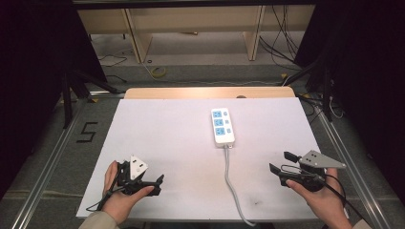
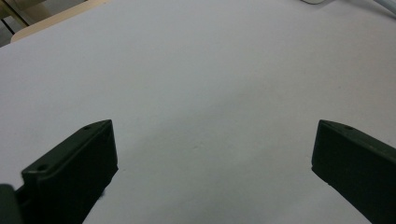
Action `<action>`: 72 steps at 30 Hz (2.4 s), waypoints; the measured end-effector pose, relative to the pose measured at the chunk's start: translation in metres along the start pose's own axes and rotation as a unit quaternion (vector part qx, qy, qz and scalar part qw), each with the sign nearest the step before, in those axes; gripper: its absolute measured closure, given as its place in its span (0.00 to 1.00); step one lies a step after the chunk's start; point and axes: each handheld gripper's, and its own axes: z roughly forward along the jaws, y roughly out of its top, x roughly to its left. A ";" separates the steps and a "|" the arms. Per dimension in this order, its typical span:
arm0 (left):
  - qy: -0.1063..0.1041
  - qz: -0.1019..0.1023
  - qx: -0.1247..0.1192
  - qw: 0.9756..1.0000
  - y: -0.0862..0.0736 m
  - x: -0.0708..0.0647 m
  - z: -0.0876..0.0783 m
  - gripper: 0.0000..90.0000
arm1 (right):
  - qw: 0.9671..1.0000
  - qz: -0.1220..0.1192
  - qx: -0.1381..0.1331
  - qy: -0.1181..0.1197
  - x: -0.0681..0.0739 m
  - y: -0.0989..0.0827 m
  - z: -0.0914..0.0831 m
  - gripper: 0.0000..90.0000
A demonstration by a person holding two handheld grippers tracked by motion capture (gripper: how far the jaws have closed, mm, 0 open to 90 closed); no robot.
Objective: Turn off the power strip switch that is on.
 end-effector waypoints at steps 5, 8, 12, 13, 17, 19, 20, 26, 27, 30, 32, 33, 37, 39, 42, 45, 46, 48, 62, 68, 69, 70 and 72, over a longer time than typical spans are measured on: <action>0.001 0.002 -0.001 1.000 0.001 0.000 0.000 0.00 | 1.000 -0.004 -0.005 -0.002 0.000 0.001 -0.001 0.35; 0.001 0.001 -0.004 1.000 0.001 0.000 0.000 0.00 | 1.000 -0.018 -0.004 -0.001 0.001 0.006 0.000 0.54; 0.003 0.001 -0.006 1.000 0.001 0.001 0.000 0.00 | 0.999 -0.043 0.015 0.003 0.000 0.013 0.007 0.79; 0.004 0.001 -0.006 1.000 0.001 0.001 0.000 0.00 | 0.999 -0.049 0.019 0.004 0.000 0.015 0.010 0.85; 0.003 -0.001 -0.005 1.000 0.001 0.002 0.001 0.00 | 0.997 -0.069 0.036 0.006 0.001 0.022 0.022 1.00; 0.003 0.000 -0.006 1.000 0.001 0.001 0.002 0.00 | 0.996 -0.074 0.048 0.012 0.002 0.027 0.030 1.00; 0.002 0.003 -0.005 1.000 0.001 0.001 0.002 0.00 | 0.995 -0.079 0.053 0.013 0.003 0.029 0.034 1.00; 0.001 0.004 -0.005 1.000 0.001 -0.001 0.003 0.00 | 0.994 -0.084 0.065 0.015 0.004 0.046 0.057 1.00; 0.000 0.002 -0.006 1.000 0.001 -0.001 0.003 0.00 | 0.994 -0.084 0.066 0.015 0.003 0.049 0.061 1.00; -0.001 0.002 -0.007 1.000 0.001 -0.001 0.003 0.00 | 0.994 -0.082 0.066 0.012 0.002 0.055 0.068 1.00; -0.001 0.004 -0.008 1.000 0.002 0.000 0.003 0.00 | 0.994 -0.078 0.070 0.011 0.001 0.063 0.080 1.00; -0.001 0.004 -0.009 1.000 0.002 0.000 0.003 0.00 | 0.994 -0.081 0.073 0.010 0.000 0.066 0.085 1.00; 0.002 0.002 -0.012 1.000 0.003 0.001 0.006 0.01 | 0.993 -0.080 0.083 0.007 -0.001 0.073 0.100 1.00; 0.001 0.005 -0.009 1.000 0.003 0.001 0.007 0.01 | 0.993 -0.078 0.089 0.011 -0.003 0.078 0.112 1.00; -0.002 0.009 -0.007 1.000 0.003 -0.001 0.008 0.01 | 0.993 -0.070 0.098 0.013 -0.005 0.086 0.131 1.00; -0.005 0.012 -0.008 1.000 0.003 -0.002 0.008 0.01 | 0.992 -0.067 0.105 0.010 -0.007 0.091 0.151 1.00; -0.006 0.012 -0.009 1.000 0.003 -0.003 0.009 0.01 | 0.992 -0.063 0.112 0.009 -0.008 0.095 0.164 1.00; -0.007 0.011 -0.007 1.000 0.003 -0.003 0.009 0.01 | 0.991 -0.060 0.120 0.009 -0.009 0.098 0.175 1.00; -0.010 0.013 -0.008 1.000 0.003 -0.003 0.010 0.01 | 0.988 -0.049 0.149 0.004 -0.009 0.112 0.219 1.00; -0.009 0.016 -0.008 1.000 0.004 -0.004 0.010 0.01 | 0.986 -0.043 0.158 0.000 -0.009 0.112 0.227 1.00; -0.010 0.016 -0.007 1.000 0.004 -0.004 0.011 0.01 | 0.986 -0.043 0.158 0.000 -0.009 0.112 0.227 1.00; -0.010 0.017 -0.007 1.000 0.004 -0.004 0.011 0.01 | 0.986 -0.043 0.160 -0.001 -0.010 0.112 0.228 1.00; -0.010 0.015 -0.007 1.000 0.003 -0.004 0.011 0.02 | 0.985 -0.043 0.169 -0.003 -0.012 0.112 0.232 1.00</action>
